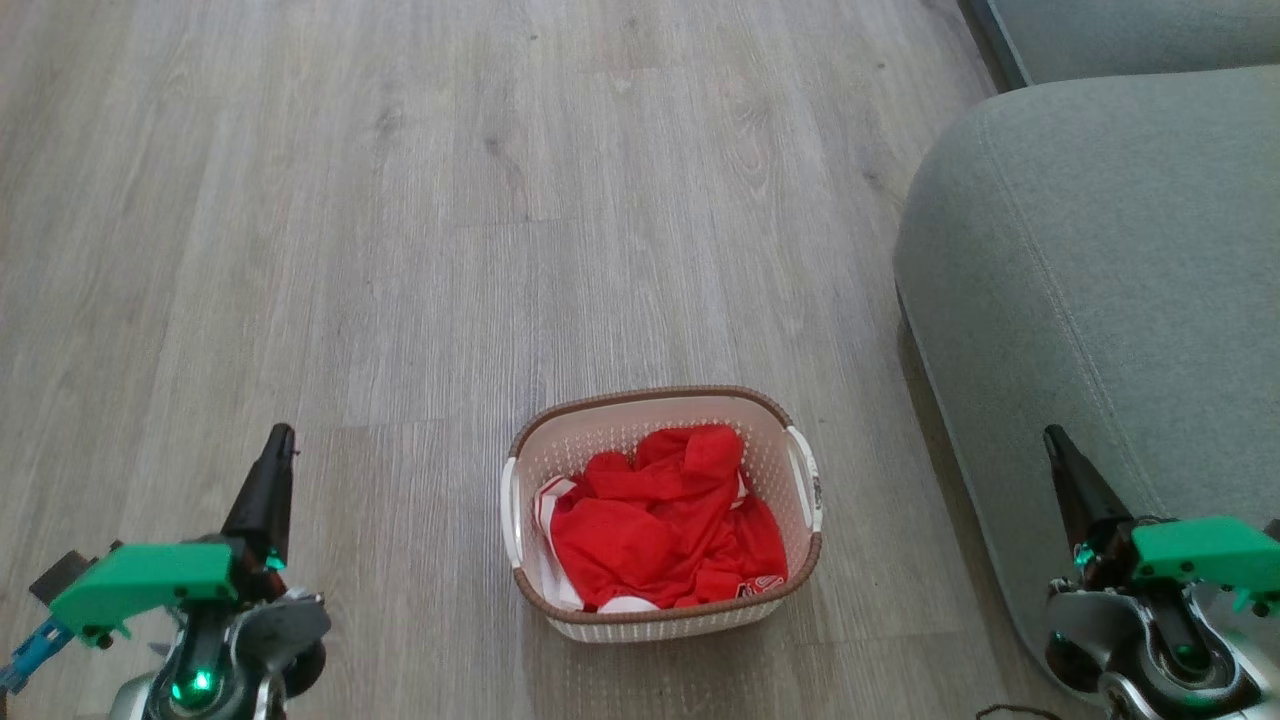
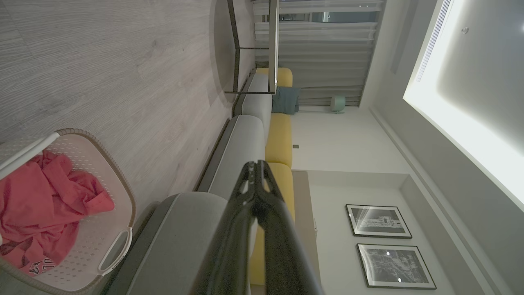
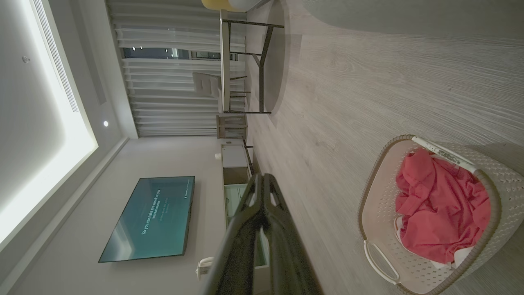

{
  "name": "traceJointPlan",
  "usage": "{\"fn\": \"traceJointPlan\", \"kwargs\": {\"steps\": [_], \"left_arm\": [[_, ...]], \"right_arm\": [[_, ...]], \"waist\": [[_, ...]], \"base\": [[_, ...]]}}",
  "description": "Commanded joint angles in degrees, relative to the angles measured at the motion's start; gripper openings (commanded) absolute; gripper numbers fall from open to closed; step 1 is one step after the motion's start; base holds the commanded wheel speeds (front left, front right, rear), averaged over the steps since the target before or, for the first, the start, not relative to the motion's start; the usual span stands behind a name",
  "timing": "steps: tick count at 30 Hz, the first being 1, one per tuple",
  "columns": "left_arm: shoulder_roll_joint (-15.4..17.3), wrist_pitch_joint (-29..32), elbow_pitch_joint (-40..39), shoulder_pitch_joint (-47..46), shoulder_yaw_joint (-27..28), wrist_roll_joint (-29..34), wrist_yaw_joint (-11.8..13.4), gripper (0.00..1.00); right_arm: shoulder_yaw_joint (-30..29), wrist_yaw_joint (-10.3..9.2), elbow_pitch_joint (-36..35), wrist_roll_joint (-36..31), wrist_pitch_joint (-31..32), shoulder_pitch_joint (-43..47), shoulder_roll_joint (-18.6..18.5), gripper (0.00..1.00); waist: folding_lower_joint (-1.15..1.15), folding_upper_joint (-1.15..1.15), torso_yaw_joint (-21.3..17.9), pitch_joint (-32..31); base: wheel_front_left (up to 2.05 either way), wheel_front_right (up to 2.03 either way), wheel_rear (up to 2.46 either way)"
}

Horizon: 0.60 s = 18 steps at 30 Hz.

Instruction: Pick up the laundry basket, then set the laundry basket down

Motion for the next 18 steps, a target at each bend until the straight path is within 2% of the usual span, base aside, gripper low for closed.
{"fn": "traceJointPlan", "kwargs": {"steps": [1, 18], "left_arm": [[0.29, 0.54, -1.57, -3.08, 1.93, 0.39, -0.32, 0.0], [0.17, 0.66, -1.58, -3.09, 2.08, 0.52, -0.31, 0.0]], "right_arm": [[0.68, -0.08, -1.92, 0.38, -0.53, -2.55, -1.71, 0.0], [0.75, -0.08, -1.96, 0.44, -0.6, -2.56, -1.77, 0.0]], "waist": [[0.0, 0.0, 0.0, 0.0], [0.0, 0.0, 0.0, 0.0]], "base": [[0.0, 0.0, 0.0], [0.0, 0.0, 0.0]]}}
